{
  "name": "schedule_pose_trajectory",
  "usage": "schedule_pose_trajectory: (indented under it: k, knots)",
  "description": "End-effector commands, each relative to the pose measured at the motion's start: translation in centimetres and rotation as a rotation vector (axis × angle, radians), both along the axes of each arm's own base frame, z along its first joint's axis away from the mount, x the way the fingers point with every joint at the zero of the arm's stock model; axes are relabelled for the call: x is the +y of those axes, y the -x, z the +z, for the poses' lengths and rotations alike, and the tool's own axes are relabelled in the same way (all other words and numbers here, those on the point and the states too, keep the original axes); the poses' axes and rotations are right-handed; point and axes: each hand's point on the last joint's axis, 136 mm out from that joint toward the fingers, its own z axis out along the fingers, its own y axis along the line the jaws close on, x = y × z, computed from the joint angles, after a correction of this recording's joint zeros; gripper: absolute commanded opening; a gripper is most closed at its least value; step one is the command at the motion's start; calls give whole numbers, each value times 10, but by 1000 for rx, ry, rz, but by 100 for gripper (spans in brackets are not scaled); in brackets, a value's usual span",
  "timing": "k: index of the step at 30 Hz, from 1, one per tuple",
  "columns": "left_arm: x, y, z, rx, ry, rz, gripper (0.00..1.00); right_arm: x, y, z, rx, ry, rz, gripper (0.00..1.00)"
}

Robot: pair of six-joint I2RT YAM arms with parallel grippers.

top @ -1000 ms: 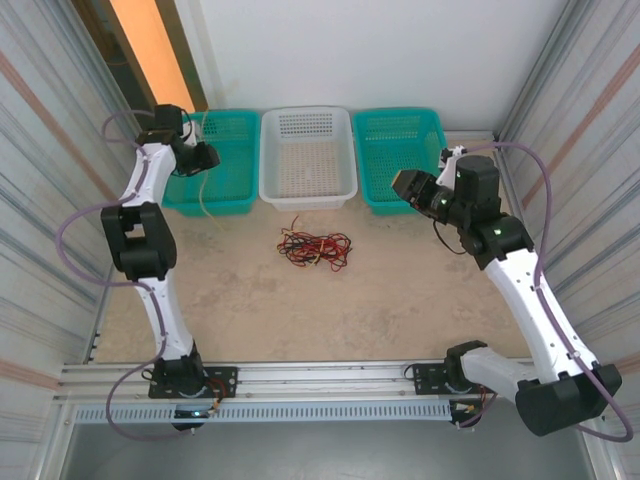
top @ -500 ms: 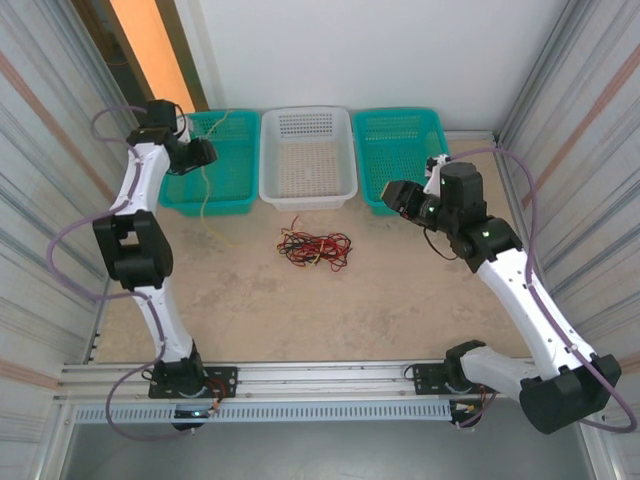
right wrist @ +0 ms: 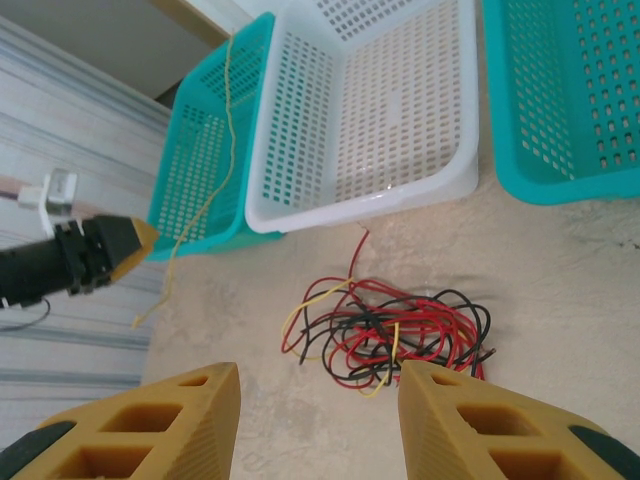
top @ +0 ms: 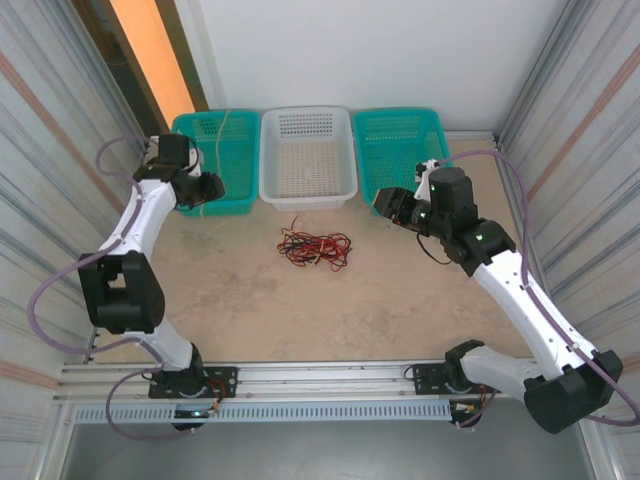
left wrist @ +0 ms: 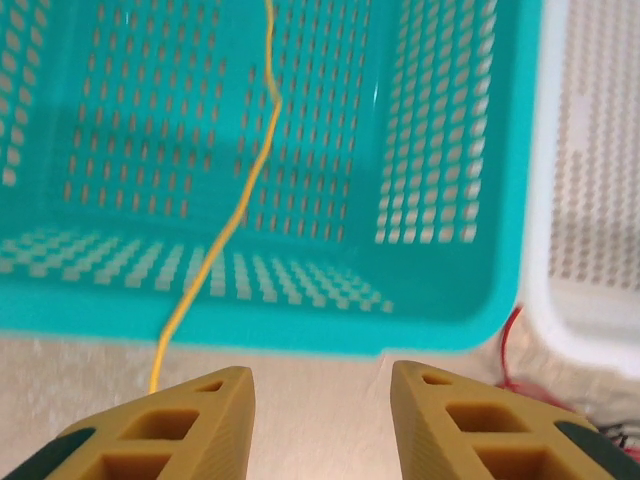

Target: Untangle the cables

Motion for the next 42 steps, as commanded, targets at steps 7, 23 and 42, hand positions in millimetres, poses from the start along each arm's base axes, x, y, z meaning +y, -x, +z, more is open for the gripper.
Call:
schedule_pose_trajectory:
  k: [7, 23, 42]
  knots:
    - [-10, 58, -19, -29, 130, 90, 52, -1, 6, 1, -28, 35, 10, 46]
    - [-11, 54, -52, -48, 364, 198, 53, 0, 11, 1, -25, 41, 24, 47]
    - [-10, 43, -62, -8, 413, 226, 29, -2, 11, -1, -28, 62, 26, 49]
